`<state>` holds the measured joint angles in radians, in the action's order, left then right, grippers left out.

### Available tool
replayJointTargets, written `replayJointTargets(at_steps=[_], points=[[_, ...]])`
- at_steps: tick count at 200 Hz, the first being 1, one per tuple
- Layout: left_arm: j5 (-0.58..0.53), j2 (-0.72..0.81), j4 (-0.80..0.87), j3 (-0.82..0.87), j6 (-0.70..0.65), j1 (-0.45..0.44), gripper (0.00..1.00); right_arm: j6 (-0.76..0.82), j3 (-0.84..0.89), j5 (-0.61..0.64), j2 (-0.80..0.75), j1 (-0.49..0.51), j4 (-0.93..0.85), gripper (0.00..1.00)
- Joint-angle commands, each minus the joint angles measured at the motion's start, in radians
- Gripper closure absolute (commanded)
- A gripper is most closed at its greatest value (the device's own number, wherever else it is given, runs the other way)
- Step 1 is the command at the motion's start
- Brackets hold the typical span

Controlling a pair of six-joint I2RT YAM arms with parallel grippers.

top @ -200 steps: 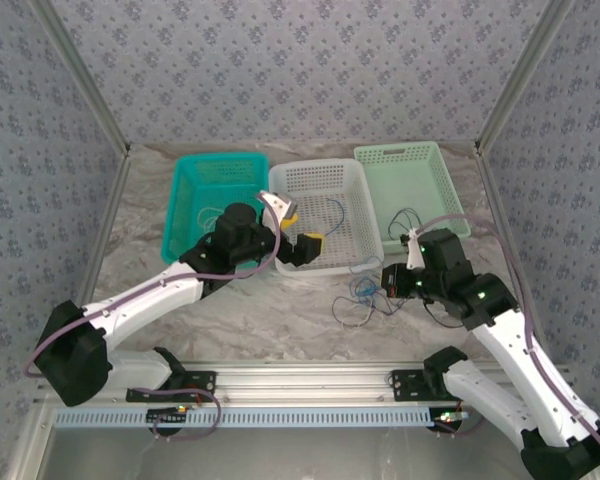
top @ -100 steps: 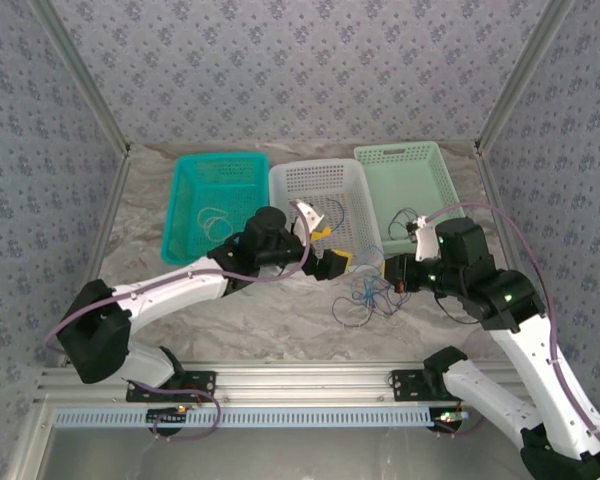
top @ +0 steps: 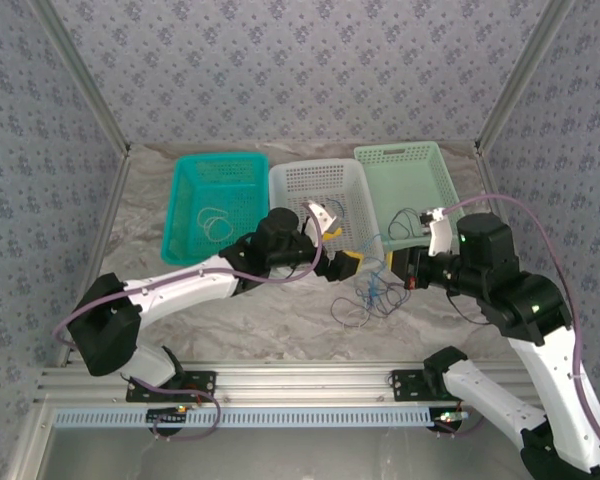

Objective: Untangle the cables

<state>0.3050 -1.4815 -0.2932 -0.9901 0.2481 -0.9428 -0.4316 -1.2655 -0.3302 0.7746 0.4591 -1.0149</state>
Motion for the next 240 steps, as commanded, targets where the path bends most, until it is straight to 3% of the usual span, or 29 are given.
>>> replayJointTargets(at_steps=[1,35,139,176,240], points=[[-0.087,0.022,-0.068,0.002,0.015,-0.028,0.0,-0.002,-0.034,-0.028,0.007,0.002,0.011,1.0],[-0.183,-0.003,-0.096,-0.007,0.042,-0.057,0.01,-0.021,-0.041,-0.067,0.011,0.003,0.045,1.0],[-0.236,-0.195,-0.124,-0.148,0.148,-0.079,0.01,-0.111,-0.15,-0.196,0.033,0.012,0.198,1.0],[-0.216,-0.268,-0.049,-0.202,0.149,-0.097,0.01,-0.091,-0.249,-0.169,0.039,0.011,0.161,1.0],[-0.257,-0.299,0.061,-0.156,0.122,-0.137,0.01,-0.028,-0.415,-0.002,0.062,0.01,0.034,1.0]])
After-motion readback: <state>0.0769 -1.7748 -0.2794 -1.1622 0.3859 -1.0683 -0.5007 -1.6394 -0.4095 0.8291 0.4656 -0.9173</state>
